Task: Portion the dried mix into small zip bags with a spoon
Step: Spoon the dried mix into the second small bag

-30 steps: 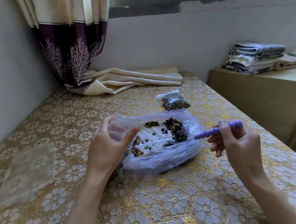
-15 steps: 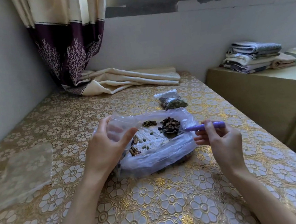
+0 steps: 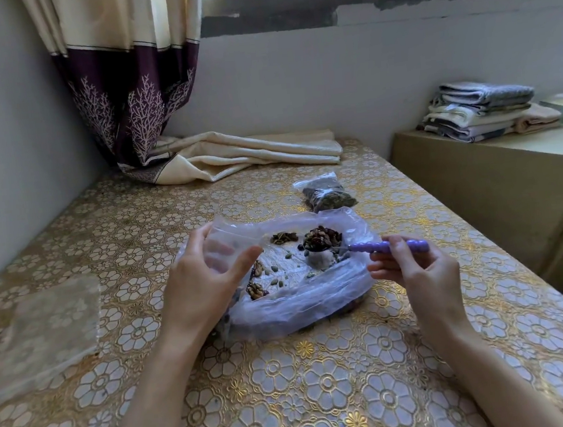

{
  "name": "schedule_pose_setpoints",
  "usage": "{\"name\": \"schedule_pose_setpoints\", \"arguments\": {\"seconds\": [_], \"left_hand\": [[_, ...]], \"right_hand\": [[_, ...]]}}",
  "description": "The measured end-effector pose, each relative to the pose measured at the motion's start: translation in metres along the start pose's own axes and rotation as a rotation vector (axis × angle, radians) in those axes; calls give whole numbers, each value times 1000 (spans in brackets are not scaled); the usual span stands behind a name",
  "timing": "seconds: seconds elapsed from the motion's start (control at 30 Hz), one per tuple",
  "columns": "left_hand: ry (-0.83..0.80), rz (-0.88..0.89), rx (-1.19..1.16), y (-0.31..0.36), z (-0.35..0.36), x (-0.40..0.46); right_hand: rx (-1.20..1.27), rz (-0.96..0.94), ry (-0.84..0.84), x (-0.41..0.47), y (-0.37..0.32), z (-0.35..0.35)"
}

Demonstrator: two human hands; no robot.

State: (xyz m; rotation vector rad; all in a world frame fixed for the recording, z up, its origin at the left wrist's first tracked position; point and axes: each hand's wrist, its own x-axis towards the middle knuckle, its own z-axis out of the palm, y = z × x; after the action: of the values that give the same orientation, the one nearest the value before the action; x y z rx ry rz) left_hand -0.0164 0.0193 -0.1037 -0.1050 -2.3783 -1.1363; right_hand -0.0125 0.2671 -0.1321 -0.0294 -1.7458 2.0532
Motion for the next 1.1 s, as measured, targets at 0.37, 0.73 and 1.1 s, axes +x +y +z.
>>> {"name": "schedule_pose_setpoints", "arguments": {"seconds": [0.37, 0.73, 1.1], "left_hand": [[-10, -5, 24, -1, 1, 0], [-5, -7, -17, 2, 0, -1], [33, -11, -100, -1, 3, 0]], "right_hand": [[55, -104, -75, 2, -34, 17], [104, -262, -349, -13, -67, 51], [-27, -292, -511, -11, -66, 56]]}}
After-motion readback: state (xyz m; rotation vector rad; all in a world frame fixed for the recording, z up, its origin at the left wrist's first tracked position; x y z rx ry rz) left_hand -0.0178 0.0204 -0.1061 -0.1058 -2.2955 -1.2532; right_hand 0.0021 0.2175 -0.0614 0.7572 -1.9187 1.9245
